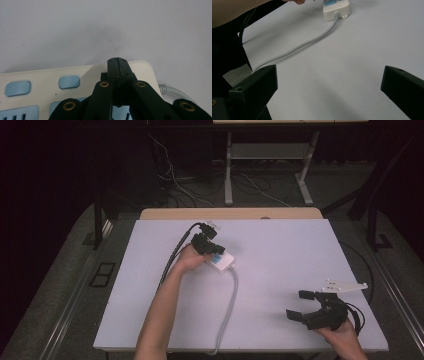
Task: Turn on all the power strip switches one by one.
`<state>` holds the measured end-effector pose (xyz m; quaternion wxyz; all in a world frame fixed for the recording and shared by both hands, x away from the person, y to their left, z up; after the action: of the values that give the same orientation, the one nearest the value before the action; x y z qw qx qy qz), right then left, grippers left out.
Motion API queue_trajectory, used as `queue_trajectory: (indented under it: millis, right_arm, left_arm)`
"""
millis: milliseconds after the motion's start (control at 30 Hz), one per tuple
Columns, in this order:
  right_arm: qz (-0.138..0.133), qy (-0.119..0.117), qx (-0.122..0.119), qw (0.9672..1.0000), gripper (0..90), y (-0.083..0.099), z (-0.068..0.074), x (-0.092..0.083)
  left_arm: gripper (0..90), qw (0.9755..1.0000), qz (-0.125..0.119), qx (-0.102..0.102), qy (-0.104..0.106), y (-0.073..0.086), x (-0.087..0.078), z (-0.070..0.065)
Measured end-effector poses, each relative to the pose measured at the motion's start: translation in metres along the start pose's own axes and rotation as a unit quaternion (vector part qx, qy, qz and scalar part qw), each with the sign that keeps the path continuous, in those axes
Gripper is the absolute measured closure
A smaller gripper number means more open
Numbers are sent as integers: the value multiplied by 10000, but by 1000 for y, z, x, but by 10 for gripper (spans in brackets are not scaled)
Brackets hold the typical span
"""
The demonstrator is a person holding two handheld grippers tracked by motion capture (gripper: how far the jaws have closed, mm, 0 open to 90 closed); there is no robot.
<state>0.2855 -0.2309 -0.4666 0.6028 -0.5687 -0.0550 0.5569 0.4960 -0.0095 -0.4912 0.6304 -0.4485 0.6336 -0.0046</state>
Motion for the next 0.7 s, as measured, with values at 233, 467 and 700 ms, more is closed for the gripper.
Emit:
queue_trajectory:
  millis: [233, 467, 700]
  right_arm:
    - [-48, 8, -13, 10000, 5, -1, 1, -2]
    - [-51, -16, -31, 10000, 5, -1, 2, -2]
    - [-90, -19, -40, 9999, 5, -2, 2, -3]
  left_arm:
    - [899, 10000, -13, 50, -7, -1, 2, -2]
    - [900, 10000, -20, -87, 32, -1, 4, 1]
    - [900, 10000, -51, -46, -55, -2, 4, 1]
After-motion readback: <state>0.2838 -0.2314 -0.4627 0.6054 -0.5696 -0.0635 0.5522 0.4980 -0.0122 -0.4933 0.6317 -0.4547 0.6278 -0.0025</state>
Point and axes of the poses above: each handheld gripper's, and its own axes: x roughly forward along the jaws, y roughly out of its underside, z roughly to its left, the point moved 10 cm from there along x, roughly forward along the jaws, and after that the axes turned 5 degrees about z, right-handed, at the moved point
